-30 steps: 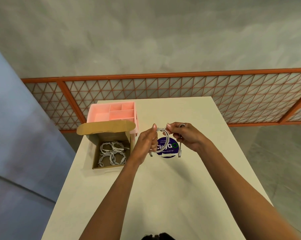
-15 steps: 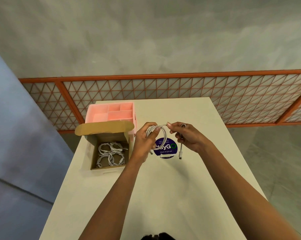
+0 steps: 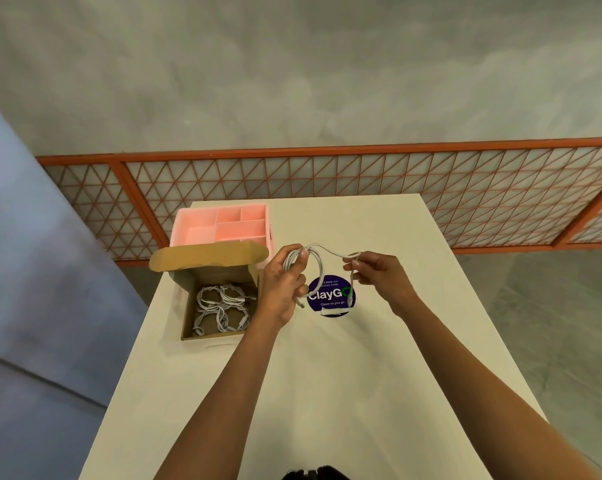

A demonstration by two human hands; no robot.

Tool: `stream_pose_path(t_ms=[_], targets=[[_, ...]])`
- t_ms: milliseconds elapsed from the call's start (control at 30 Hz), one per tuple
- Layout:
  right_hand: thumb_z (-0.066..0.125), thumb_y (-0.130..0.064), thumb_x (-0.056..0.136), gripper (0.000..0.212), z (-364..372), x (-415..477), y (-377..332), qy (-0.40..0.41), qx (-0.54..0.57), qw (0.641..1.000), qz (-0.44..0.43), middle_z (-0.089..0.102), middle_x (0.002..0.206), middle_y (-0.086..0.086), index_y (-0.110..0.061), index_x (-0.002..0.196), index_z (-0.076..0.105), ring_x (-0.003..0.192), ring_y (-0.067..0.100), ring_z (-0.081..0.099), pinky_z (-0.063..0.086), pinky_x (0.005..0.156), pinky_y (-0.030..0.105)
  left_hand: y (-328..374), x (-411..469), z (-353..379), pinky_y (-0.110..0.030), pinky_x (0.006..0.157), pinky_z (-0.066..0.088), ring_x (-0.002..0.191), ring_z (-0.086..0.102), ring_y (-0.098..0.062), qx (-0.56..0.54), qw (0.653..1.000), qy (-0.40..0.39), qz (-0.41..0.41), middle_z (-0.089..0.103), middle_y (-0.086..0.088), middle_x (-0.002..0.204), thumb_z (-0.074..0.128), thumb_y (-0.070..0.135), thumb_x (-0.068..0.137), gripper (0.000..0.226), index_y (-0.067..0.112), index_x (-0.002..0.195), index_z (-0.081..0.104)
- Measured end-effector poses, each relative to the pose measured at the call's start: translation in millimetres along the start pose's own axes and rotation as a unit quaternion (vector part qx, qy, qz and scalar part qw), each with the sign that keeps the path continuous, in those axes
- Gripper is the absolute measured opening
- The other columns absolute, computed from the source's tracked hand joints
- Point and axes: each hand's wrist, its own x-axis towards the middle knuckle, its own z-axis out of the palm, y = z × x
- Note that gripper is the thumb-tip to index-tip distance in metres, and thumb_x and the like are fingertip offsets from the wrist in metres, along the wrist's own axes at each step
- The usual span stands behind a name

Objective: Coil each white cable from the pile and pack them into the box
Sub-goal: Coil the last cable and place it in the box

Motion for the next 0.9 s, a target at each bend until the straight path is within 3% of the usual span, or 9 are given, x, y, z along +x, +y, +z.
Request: stream_pose_path(t_ms=[133,267,400,500,600,700,767,900], targets=[[0.047,0.0,0.096,0.019,8.8,8.9,-12.4,0.088,0.104,0.991,-0.001,0.066,0.081,0.01,-0.001,0.096,0.065,0.066,0.013,0.063,0.054,0.067,0.02,-2.5,-2.9,4.3,-0.014,0.037,0.025,0.038,0.024,-0.002,-0.001,0.999,-0.026,-0.021,0.053,0.01,0.058,0.057,0.015,0.093,0.006,0.018,0.098,0.059],[0.045,0.001,0.097,0.019,13.6,11.6,-26.0,0.064,0.209,0.975,0.049,0.064,0.082,0.01,0.002,0.106,0.061,0.07,0.014,0.06,0.056,0.065,0.016,-2.4,-4.9,5.8,-0.014,0.036,0.027,0.037,0.028,-0.001,0.008,0.998,-0.048,-0.031,0.056,0.01,0.059,0.057,0.016,0.094,0.005,0.016,0.098,0.058],[0.05,0.001,0.094,0.011,20.6,10.0,-31.2,0.031,0.268,0.954,0.133,0.065,0.081,0.011,0.0,0.094,0.061,0.062,0.009,0.063,0.056,0.061,0.016,-0.4,-5.7,6.8,-0.013,0.036,0.029,0.036,0.03,-0.001,0.002,0.998,-0.055,-0.038,0.055,0.01,0.056,0.056,0.014,0.094,0.005,0.015,0.099,0.057],[0.056,0.002,0.091,0.008,28.7,5.7,-29.7,-0.01,0.256,0.953,0.163,0.065,0.082,0.012,-0.004,0.092,0.061,0.066,0.012,0.066,0.056,0.06,0.018,0.4,-6.6,10.6,-0.012,0.036,0.035,0.037,0.045,-0.002,0.001,0.999,-0.037,-0.031,0.06,0.005,0.06,0.055,0.012,0.095,0.008,0.01,0.102,0.056],[0.049,-0.001,0.096,0.015,34.0,0.8,-29.6,-0.091,0.192,0.966,0.15,0.067,0.089,0.011,-0.003,0.095,0.064,0.08,0.018,0.066,0.057,0.069,0.022,-4.3,-2.7,8.3,-0.016,0.043,0.045,0.056,0.063,-0.005,0.027,1.0,-0.004,-0.007,0.064,-0.004,0.08,0.059,0.014,0.092,0.011,0.009,0.102,0.059],[0.036,-0.01,0.102,0.03,37.0,-2.4,-34.0,-0.142,0.132,0.97,0.144,0.068,0.087,0.006,-0.006,0.098,0.065,0.081,0.018,0.064,0.054,0.08,0.028,-10.5,-1.9,5.2,-0.014,0.039,0.039,0.043,0.052,-0.002,0.047,0.999,0.009,0.002,0.061,-0.001,0.068,0.06,0.016,0.093,0.008,0.011,0.099,0.059],[0.038,-0.014,0.102,0.029,38.0,-2.5,-36.9,-0.164,0.117,0.969,0.139,0.066,0.084,0.005,-0.003,0.107,0.064,0.078,0.017,0.063,0.052,0.079,0.029,-13.0,-0.4,4.4,-0.013,0.036,0.031,0.04,0.045,-0.002,0.062,0.998,0.013,0.01,0.057,0.0,0.065,0.06,0.018,0.092,0.009,0.012,0.098,0.059],[0.044,-0.015,0.099,0.027,36.0,-5.9,-40.7,-0.193,0.133,0.963,0.132,0.065,0.089,0.008,0.001,0.114,0.06,0.083,0.019,0.064,0.05,0.082,0.031,-13.0,4.8,2.5,-0.015,0.036,0.032,0.045,0.047,-0.005,0.058,0.998,0.013,0.011,0.058,-0.002,0.068,0.062,0.021,0.092,0.009,0.015,0.098,0.06]])
